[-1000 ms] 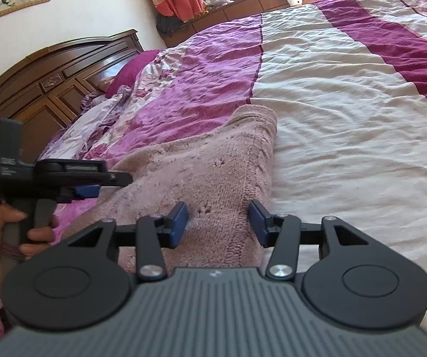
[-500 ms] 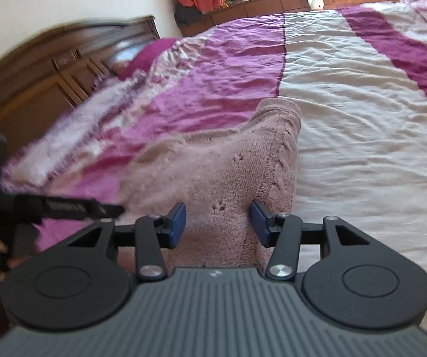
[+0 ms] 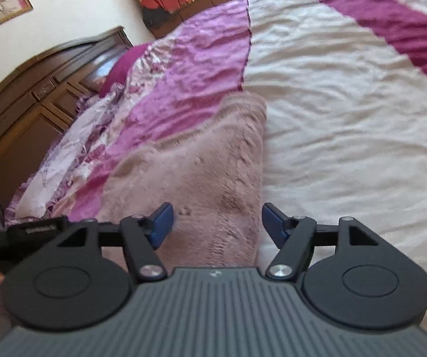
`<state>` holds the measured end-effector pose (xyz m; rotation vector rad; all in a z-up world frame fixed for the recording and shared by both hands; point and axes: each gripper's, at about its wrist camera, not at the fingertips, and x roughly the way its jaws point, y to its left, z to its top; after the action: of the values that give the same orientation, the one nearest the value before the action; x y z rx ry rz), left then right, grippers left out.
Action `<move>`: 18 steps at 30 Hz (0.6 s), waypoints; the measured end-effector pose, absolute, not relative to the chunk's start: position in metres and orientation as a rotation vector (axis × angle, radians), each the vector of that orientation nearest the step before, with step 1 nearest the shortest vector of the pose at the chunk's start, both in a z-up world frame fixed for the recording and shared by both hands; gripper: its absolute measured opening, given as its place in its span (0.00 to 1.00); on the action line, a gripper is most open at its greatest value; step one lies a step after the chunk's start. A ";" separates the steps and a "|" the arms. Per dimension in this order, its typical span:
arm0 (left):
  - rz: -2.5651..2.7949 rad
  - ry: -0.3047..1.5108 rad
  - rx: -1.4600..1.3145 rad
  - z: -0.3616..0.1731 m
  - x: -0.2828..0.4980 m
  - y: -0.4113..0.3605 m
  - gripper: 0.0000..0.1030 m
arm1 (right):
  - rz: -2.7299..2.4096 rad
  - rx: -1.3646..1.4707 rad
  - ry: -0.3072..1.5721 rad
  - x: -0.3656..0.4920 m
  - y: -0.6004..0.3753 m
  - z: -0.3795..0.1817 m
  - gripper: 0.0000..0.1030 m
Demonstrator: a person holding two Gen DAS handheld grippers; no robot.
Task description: Fold small clothes
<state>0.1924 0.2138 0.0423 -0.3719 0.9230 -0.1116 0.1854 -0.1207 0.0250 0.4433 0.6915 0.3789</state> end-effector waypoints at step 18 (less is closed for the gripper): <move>-0.329 0.890 -0.659 0.027 0.190 0.196 0.45 | 0.525 0.613 0.721 0.212 -0.125 0.032 0.44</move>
<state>0.1902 0.1964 0.0269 -0.6594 0.8900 -0.3292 0.2122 -0.1253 0.0323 0.6127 0.7205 0.5252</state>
